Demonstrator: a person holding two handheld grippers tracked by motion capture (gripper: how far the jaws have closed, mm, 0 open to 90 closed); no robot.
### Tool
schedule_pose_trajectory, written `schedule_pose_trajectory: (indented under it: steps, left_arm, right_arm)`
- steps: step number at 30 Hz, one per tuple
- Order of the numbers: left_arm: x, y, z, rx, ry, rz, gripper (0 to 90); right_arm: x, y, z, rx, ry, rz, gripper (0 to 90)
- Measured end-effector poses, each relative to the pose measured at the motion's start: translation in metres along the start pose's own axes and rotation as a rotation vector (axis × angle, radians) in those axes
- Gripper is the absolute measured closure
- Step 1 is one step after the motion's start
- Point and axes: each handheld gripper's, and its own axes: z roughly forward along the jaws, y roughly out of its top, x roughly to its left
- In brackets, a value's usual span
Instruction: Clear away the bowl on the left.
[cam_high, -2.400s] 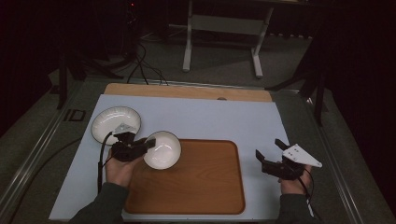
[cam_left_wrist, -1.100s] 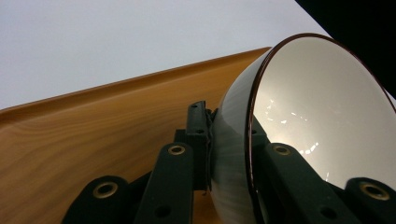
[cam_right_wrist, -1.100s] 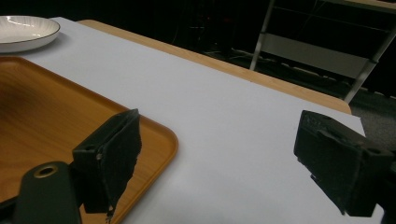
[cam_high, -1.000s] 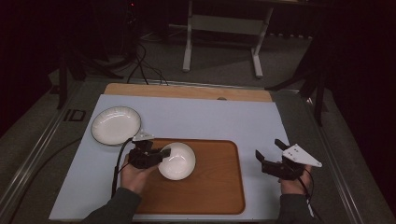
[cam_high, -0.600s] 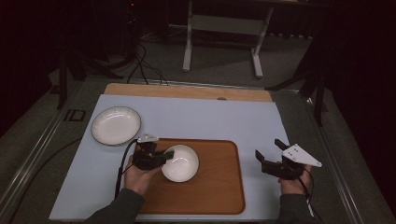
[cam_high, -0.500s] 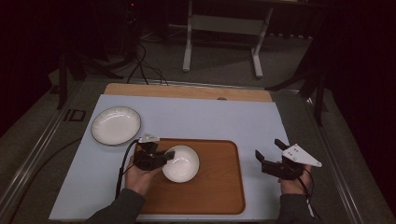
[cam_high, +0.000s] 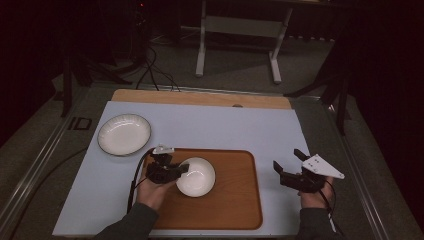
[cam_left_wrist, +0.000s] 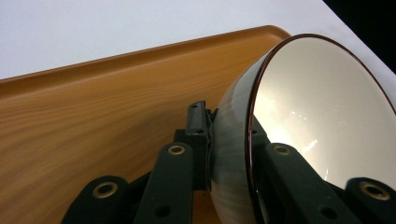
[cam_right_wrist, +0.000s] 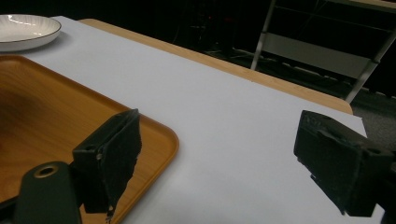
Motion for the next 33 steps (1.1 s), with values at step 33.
schedule_pose_trajectory:
  steps: [33]
  left_arm:
    - [0.001, -0.009, 0.028, 0.086, 0.008, -0.029, 79.1]
  right_arm:
    - [0.0, -0.001, -0.001, 0.005, 0.0, -0.002, 14.5]
